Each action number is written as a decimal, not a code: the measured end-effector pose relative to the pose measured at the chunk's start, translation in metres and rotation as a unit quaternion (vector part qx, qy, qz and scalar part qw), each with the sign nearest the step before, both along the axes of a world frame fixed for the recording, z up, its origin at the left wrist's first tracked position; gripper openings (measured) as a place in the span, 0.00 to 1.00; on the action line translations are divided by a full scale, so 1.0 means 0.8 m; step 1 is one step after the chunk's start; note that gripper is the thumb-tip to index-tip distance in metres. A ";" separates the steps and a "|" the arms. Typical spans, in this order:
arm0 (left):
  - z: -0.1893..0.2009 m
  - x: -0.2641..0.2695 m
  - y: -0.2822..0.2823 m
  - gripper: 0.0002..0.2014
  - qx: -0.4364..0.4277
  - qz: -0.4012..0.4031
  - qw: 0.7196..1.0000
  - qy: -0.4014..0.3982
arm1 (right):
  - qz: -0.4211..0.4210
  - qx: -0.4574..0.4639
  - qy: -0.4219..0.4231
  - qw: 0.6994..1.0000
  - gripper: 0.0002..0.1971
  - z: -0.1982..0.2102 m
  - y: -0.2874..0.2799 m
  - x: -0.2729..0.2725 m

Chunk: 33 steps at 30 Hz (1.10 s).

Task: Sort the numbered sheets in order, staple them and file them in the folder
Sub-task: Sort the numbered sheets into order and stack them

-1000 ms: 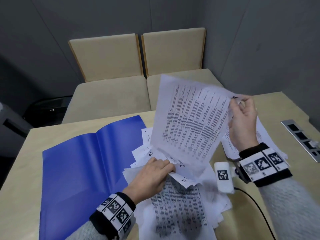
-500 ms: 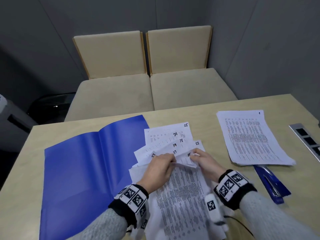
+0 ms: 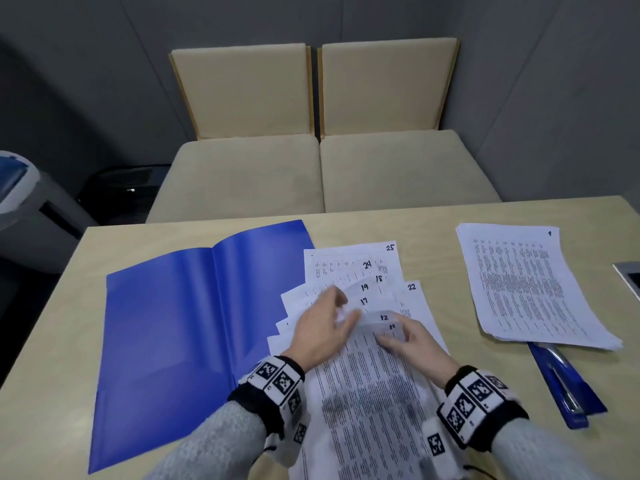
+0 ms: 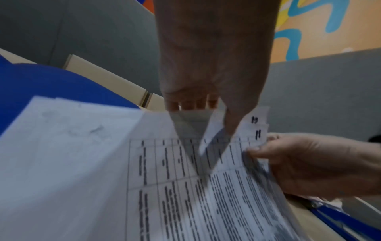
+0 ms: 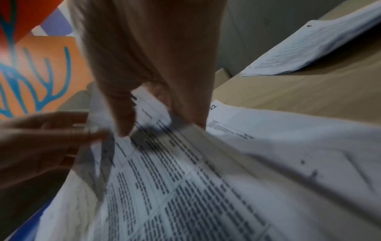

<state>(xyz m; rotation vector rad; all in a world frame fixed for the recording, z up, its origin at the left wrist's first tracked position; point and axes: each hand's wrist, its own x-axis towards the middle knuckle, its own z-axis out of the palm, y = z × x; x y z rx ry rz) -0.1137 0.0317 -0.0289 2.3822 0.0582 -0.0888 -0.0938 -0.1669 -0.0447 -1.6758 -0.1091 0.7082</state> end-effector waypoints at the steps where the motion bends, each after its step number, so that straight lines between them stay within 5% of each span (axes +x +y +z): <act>1: -0.003 0.008 0.009 0.12 -0.005 0.059 0.998 -0.020 | 0.013 -0.015 -0.029 0.999 0.04 0.001 0.000 -0.001; 3: -0.011 0.021 0.034 0.16 0.025 0.123 0.992 0.025 | 0.050 -0.050 -0.060 0.996 0.06 0.004 -0.001 -0.004; 6: -0.016 0.028 0.056 0.14 0.052 0.085 0.985 0.143 | 0.081 -0.074 -0.099 0.989 0.03 0.003 -0.002 -0.010; 13: -0.006 0.000 0.040 0.00 -0.069 -0.064 0.992 0.078 | 0.084 -0.154 -0.175 0.969 0.03 -0.016 -0.001 -0.009; 16: -0.009 -0.010 0.039 0.05 -0.117 -0.109 0.982 0.098 | 0.093 -0.140 -0.170 0.971 0.03 -0.018 0.003 -0.011; 21: -0.008 -0.019 0.054 0.19 -0.238 -0.062 0.944 0.219 | 0.087 -0.110 -0.129 0.982 0.03 -0.019 0.004 -0.019; 25: -0.018 -0.018 0.061 0.08 -0.235 -0.006 0.955 0.183 | 0.081 -0.096 -0.098 0.987 0.06 -0.012 0.007 -0.023; 30: -0.018 -0.010 0.055 0.14 -0.149 0.089 0.979 0.105 | 0.095 -0.106 -0.099 0.985 0.02 0.003 0.011 -0.024; 33: -0.022 -0.005 0.047 0.13 -0.091 0.051 0.989 0.101 | 0.098 -0.108 -0.103 0.984 0.03 0.004 0.011 -0.025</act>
